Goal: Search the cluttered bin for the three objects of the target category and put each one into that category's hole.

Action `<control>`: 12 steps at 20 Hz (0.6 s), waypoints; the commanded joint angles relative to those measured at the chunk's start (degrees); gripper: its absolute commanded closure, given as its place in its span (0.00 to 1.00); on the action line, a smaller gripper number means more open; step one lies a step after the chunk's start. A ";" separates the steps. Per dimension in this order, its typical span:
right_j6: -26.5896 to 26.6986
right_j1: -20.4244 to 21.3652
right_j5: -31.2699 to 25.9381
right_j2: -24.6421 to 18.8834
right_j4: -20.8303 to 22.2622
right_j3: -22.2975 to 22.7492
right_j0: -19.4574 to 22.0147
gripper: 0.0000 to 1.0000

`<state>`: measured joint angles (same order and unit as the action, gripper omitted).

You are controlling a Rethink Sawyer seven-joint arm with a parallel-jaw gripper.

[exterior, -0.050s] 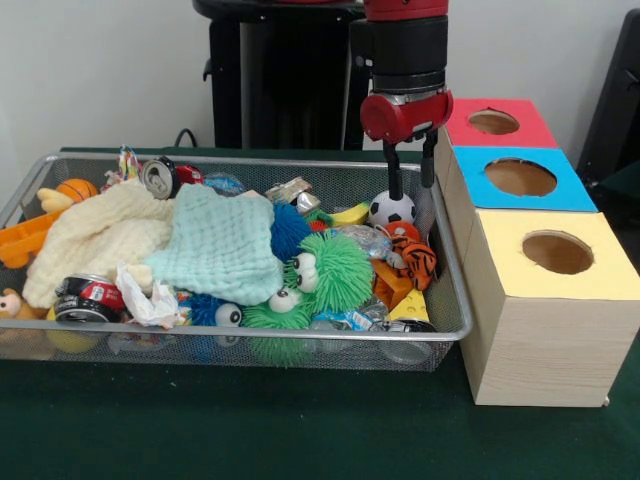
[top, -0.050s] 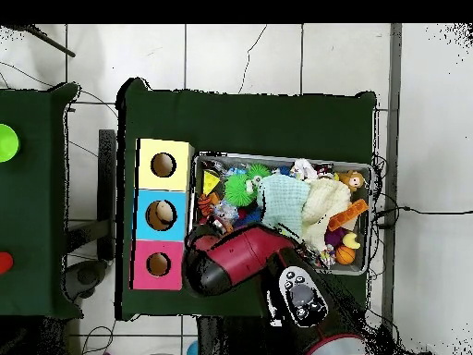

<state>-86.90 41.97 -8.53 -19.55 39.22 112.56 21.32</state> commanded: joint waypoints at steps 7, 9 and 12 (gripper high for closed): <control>-5.18 -3.93 6.20 1.61 4.19 3.36 4.45 0.00; -4.61 -4.17 5.95 1.34 4.39 3.42 5.14 0.00; -3.81 -4.41 5.24 0.95 4.66 3.34 6.03 0.00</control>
<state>-86.90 39.69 -4.76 -18.60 39.88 114.85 24.92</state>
